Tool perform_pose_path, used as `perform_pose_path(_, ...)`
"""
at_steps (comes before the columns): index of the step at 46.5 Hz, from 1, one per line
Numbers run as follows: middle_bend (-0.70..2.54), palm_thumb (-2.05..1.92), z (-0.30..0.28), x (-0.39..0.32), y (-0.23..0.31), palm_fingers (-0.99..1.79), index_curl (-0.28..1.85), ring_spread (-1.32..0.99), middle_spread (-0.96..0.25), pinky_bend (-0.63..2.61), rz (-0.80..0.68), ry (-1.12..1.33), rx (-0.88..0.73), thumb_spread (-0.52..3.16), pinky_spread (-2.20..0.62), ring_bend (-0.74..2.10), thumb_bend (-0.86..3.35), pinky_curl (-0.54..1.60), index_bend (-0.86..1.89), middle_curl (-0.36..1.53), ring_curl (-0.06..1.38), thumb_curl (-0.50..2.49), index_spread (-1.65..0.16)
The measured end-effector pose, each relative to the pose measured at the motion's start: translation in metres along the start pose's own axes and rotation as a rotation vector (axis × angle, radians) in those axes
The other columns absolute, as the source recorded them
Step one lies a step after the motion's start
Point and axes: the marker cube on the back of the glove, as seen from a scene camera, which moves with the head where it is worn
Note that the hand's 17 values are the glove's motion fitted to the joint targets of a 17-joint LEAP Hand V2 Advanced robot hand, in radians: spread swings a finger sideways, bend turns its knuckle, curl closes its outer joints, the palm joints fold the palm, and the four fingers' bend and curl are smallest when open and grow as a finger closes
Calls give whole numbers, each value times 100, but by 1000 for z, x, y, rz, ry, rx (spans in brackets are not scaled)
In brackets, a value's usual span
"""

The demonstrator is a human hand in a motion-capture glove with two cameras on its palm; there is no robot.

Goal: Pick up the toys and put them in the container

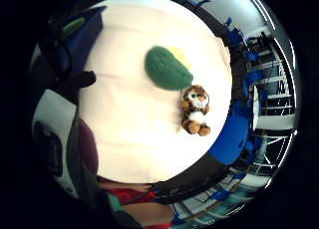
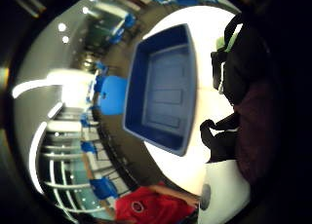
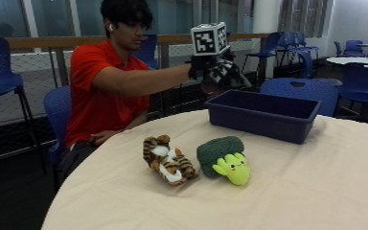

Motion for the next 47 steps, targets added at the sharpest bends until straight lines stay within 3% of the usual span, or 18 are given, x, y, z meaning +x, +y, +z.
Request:
perform_pose_path(13, 28, 64, 4, -116, -73, 76, 61, -57, -39, 94, -87, -11, 21, 72, -47, 94, 23, 41, 63, 22, 47, 76, -38)
perform_pose_path(18, 22, 63, 20, -144, -84, 71, 63, -57, -36, 95, -112, -43, -52, 70, -47, 93, 22, 41, 61, 22, 48, 80, -39)
perform_pose_path(21, 13, 59, 30, -150, -83, 53, 64, -55, -31, 100, -126, -48, -146, 74, -46, 89, 20, 43, 55, 20, 48, 80, -39)
perform_pose_path(22, 7, 55, 34, -150, -81, 40, 61, -51, -27, 111, -134, -45, -176, 83, -44, 91, 20, 46, 40, 19, 49, 80, -40)
perform_pose_path(24, 12, 39, 40, -148, -77, 6, 63, -43, -22, 109, -147, -36, -217, 94, -36, 80, 11, 47, 37, 19, 48, 75, -39)
perform_pose_path(27, 20, 23, 46, -137, -70, -34, 57, -27, -15, 112, -155, -12, -215, 103, -22, 50, 0, 48, 22, 23, 41, 66, -39)
perform_pose_path(29, 16, 23, 46, -126, -66, -22, 53, -22, -13, 113, -153, -2, -190, 109, -18, 44, 1, 46, 17, 22, 38, 65, -40)
perform_pose_path(31, 15, 11, 45, -109, -63, -31, 48, -16, -10, 108, -136, 3, -163, 111, -12, 30, -7, 43, 14, 22, 32, 59, -39)
perform_pose_path(35, 14, 0, 37, -58, -50, -24, 45, -9, -9, 102, -83, -7, -123, 115, -5, 19, -7, 41, 17, 22, 28, 53, -39)
perform_pose_path(47, 13, -8, 21, 116, -10, -20, 42, -1, -7, 91, 161, 49, -86, 115, 6, 14, -7, 36, 18, 22, 23, 40, -39)
